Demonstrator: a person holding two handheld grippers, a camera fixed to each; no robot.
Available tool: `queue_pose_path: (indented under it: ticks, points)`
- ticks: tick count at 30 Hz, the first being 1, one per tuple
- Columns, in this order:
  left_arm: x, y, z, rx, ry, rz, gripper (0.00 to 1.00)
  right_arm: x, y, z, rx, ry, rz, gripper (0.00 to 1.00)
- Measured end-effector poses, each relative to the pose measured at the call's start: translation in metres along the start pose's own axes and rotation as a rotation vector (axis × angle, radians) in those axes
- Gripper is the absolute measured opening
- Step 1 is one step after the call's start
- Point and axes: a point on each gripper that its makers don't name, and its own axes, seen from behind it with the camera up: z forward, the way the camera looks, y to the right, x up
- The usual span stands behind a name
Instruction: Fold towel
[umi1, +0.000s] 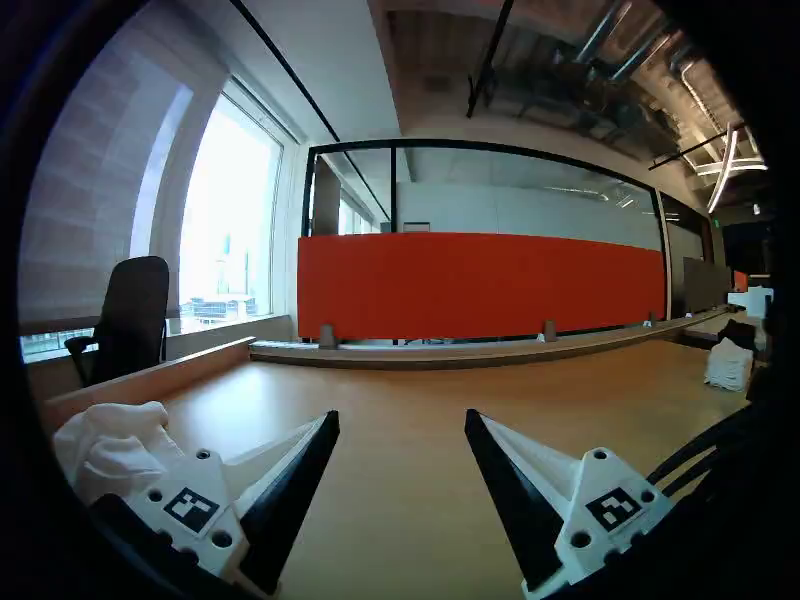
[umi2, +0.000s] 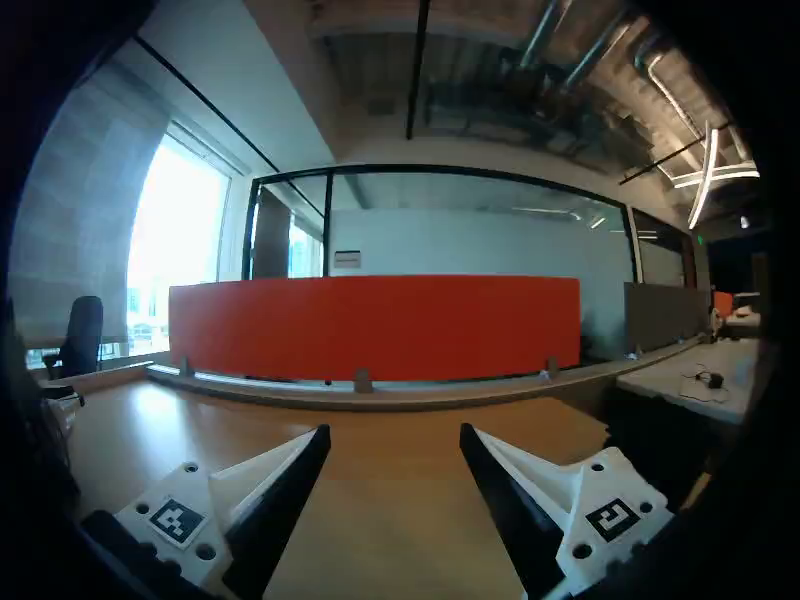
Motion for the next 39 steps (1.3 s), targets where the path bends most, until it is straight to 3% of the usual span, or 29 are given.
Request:
queue_pose_path:
  ticks: [21,39]
  points:
    - [0.0,0.0,0.0,0.0,0.0,0.0,0.93,-0.05,0.007,-0.001,-0.008,-0.015,0.002,1.0]
    - [0.0,0.001,0.0,0.0,0.0,0.0,0.93,-0.057,0.004,0.001,-0.011,-0.028,0.002,1.0]
